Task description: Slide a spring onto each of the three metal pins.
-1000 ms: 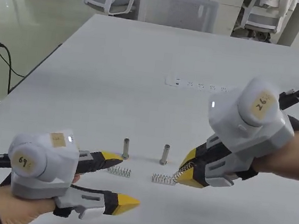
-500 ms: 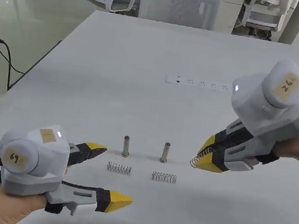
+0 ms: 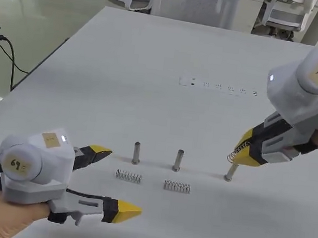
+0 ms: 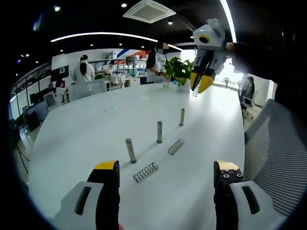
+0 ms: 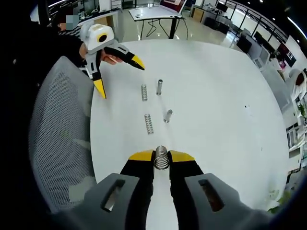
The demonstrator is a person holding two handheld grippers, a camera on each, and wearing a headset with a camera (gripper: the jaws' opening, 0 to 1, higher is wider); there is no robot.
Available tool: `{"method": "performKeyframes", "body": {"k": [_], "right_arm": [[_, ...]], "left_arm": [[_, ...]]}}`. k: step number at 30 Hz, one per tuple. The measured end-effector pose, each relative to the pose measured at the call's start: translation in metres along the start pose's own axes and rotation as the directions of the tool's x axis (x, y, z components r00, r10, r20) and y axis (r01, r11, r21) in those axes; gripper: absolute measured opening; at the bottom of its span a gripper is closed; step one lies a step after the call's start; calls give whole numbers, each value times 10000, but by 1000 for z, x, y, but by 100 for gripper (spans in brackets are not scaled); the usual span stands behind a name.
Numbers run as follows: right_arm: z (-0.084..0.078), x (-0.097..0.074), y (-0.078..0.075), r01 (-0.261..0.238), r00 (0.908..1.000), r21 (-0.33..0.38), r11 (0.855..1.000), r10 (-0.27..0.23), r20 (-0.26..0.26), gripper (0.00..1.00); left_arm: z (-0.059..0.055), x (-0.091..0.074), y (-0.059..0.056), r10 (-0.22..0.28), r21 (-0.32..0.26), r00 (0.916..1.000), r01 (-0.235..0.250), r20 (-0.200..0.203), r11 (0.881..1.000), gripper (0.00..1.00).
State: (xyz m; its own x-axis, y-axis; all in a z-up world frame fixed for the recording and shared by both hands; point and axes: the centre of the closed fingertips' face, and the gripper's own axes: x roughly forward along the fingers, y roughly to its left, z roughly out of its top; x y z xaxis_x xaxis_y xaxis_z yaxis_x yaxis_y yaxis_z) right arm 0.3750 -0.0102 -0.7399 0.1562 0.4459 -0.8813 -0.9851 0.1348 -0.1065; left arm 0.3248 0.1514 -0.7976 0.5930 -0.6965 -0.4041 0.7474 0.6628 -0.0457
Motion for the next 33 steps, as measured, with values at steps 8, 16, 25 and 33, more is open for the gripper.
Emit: {"method": "performKeyframes", "body": {"k": [8, 16, 25, 33], "right_arm": [[-19, 4, -20, 169, 9966, 34, 9999, -166, -804, 13], [-39, 18, -34, 57, 9885, 190, 9998, -28, -1511, 13], [-46, 30, -36, -184, 9815, 202, 9996, 219, -1900, 13], [-48, 37, -38, -277, 9787, 199, 9994, 312, -2030, 13]], "left_arm": [[-2, -1, 0, 24, -54, 10000, -24, -79, 10000, 80], [-3, -1, -3, -38, -106, 9999, 37, -104, 9999, 80], [-2, -3, -2, -33, -189, 10000, 32, -62, 9998, 81], [-2, -2, -3, -15, -227, 10000, 13, -58, 9997, 80]]}}
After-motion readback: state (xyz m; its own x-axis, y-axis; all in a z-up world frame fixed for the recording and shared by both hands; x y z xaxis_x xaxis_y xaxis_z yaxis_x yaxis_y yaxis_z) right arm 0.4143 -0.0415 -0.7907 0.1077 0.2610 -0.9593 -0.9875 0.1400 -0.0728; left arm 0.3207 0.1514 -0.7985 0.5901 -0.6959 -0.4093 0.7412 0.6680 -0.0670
